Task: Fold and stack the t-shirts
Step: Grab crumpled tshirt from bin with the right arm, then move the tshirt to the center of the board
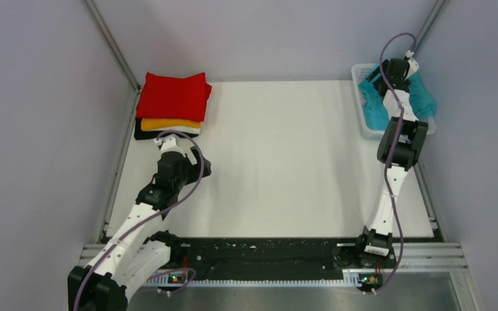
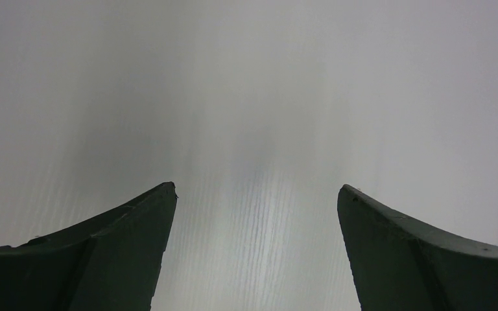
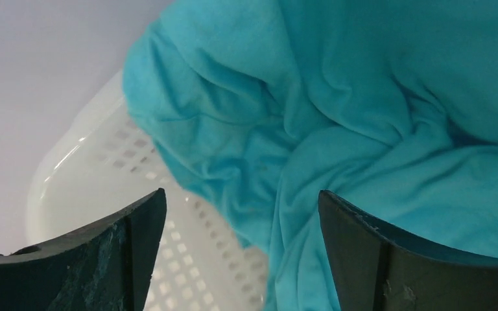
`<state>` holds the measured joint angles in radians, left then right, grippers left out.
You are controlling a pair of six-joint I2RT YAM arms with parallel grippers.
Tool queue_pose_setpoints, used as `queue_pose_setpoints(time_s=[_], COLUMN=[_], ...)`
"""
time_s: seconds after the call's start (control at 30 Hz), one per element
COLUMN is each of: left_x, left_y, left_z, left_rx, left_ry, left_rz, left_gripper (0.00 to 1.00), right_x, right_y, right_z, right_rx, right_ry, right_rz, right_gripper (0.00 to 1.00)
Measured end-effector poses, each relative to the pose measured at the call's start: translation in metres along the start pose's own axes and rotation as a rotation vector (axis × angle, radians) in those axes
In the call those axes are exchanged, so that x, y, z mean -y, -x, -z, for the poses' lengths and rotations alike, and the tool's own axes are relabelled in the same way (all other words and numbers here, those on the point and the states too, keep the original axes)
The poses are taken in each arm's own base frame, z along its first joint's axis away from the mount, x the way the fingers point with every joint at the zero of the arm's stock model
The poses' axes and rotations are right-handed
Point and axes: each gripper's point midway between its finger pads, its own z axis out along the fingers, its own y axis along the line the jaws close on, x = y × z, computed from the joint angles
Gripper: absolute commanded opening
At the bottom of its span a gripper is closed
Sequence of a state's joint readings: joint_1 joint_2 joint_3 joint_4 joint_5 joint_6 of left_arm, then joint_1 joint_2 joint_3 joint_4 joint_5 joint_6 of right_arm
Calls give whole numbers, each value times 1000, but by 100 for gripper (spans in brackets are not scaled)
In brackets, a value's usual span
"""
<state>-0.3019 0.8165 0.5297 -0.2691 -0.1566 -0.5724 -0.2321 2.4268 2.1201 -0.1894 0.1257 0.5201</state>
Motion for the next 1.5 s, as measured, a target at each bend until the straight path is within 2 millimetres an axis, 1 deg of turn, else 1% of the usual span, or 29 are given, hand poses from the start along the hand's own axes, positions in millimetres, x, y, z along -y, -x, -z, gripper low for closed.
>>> queue_pose_setpoints(time_s=[0.03,0.13,0.2,0.23,0.4,0.43,0.53,0.57,0.6,0.63,0.73,0.8,0.87,0.93,1.0,1.03,1.07,1.17,1.2,1.23,1.27,1.3,1.33,1.4,1.43,1.5], left_x=[-1,-3,-3,-3,-5,-6,-8,-8,-9,-9,-7,-6,-5,-4,-3,-3,-2,-1,0,2,4,6,7,11,11,13], left_y=[0,2,3,5,8,8,7,8,9,10,14,16,18,20,21,21,21,23,24,25,26,28,29,32,32,32], left_z=[0,0,-1,-1,-3,-3,-4,-4,-4,-4,-3,-2,0,2,4,5,6,12,15,18,22,25,28,36,39,47], left_rx=[2,10,14,17,30,29,27,30,32,36,46,53,61,69,75,76,77,83,89,95,102,109,116,129,133,140], left_ry=[3,14,21,24,39,43,53,56,60,61,59,53,49,44,37,33,31,17,9,-2,-16,-28,-40,-67,-74,-97], left_rz=[-1,-4,-8,-10,-18,-18,-22,-22,-22,-22,-20,-18,-16,-14,-11,-10,-9,-1,4,9,15,19,22,30,32,42], left_gripper=[99,99,99,99,99,99,99,99,99,99,99,99,99,99,99,99,99,99,99,99,99,99,99,99,99,99], right_x=[1,4,8,8,-2,-3,-8,-9,-11,-13,-14,-13,-10,-6,-9,-14,-21,-53,-67,-81,-95,-107,-117,-138,-150,-180], right_y=[-6,-19,-31,-34,-20,-18,-17,-18,-18,-18,-18,-19,-25,-26,-17,-4,11,80,107,135,158,180,197,220,225,225], right_z=[-13,-40,-51,-56,-62,-63,-68,-69,-71,-71,-71,-68,-58,-41,-17,0,16,82,110,144,178,212,246,315,348,415], right_rx=[-2,-2,-9,-3,62,70,88,87,88,87,82,82,64,47,46,59,82,204,256,317,370,424,472,557,593,640], right_ry=[5,19,23,29,93,107,157,171,192,211,247,260,257,247,248,258,274,356,392,434,478,520,558,634,676,782], right_rz=[-9,-44,-57,-62,-83,-88,-111,-116,-124,-132,-143,-138,-125,-107,-84,-70,-58,-18,-5,10,28,48,70,125,156,215], right_gripper=[82,78,75,73,55,50,26,14,6,0,0,0,0,0,0,0,0,0,0,0,0,0,0,0,0,0])
